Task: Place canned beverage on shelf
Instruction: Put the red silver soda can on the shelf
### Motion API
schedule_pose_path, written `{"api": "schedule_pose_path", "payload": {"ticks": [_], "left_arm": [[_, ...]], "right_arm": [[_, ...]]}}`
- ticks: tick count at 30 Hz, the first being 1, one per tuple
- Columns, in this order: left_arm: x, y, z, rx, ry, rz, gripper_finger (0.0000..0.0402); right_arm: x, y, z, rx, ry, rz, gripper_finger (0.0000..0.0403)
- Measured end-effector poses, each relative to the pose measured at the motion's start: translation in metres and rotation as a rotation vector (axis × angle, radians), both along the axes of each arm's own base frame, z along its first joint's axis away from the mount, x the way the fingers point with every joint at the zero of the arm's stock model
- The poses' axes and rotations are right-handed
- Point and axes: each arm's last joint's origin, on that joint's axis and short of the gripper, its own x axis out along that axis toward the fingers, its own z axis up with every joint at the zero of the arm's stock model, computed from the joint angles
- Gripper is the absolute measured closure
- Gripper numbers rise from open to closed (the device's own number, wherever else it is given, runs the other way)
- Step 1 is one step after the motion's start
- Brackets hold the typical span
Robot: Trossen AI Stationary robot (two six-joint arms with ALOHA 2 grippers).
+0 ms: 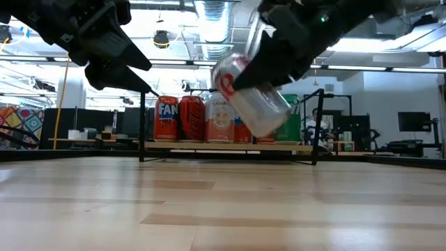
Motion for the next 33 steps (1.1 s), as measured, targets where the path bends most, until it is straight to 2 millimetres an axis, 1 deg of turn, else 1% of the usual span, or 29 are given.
{"api": "schedule_pose_path", "payload": {"ticks": [3, 5, 8, 11, 12, 14, 17, 20, 23, 27, 30, 33], "left_arm": [[0.000, 0.000, 0.000, 0.002, -0.005, 0.008, 0.0068], [0.000, 0.001, 0.001, 0.010, -0.016, 0.030, 0.0068], [0.001, 0.000, 0.003, 0.010, -0.036, 0.031, 0.0068], [0.002, 0.000, 0.004, 0.017, -0.046, 0.026, 0.0068], [0.002, 0.000, 0.004, 0.017, -0.046, 0.026, 0.0068], [0.002, 0.000, 0.004, 0.017, -0.047, 0.026, 0.0068], [0.002, 0.000, 0.004, 0.017, -0.047, 0.027, 0.0068], [0.002, 0.000, 0.004, 0.018, -0.048, 0.028, 0.0068], [0.002, 0.000, 0.004, 0.016, -0.047, 0.029, 0.0068], [0.001, 0.000, 0.004, 0.018, -0.040, 0.029, 0.0068], [0.001, 0.000, 0.004, 0.017, -0.041, 0.030, 0.0068], [0.001, 0.000, 0.004, 0.016, -0.043, 0.030, 0.0068]], "right_arm": [[-0.009, -0.006, -0.002, -0.006, -0.245, -0.113, 0.0160], [-0.017, -0.012, -0.007, -0.002, -0.377, -0.168, 0.0159], [-0.023, -0.022, -0.024, -0.073, -0.464, -0.252, 0.0159], [-0.025, -0.030, -0.028, -0.169, -0.532, -0.409, 0.0159], [-0.024, -0.032, -0.028, -0.187, -0.546, -0.440, 0.0159], [-0.021, -0.039, -0.036, -0.229, -0.534, -0.471, 0.0158], [-0.012, -0.050, -0.047, -0.235, -0.537, -0.464, 0.0158], [-0.003, -0.060, -0.053, -0.237, -0.558, -0.522, 0.0158], [0.002, -0.067, -0.063, -0.271, -0.548, -0.574, 0.0158], [0.004, -0.072, -0.065, -0.286, -0.570, -0.596, 0.0158], [0.003, -0.077, -0.072, -0.296, -0.533, -0.639, 0.0158], [0.004, -0.084, -0.072, -0.289, -0.538, -0.667, 0.0158]]}}
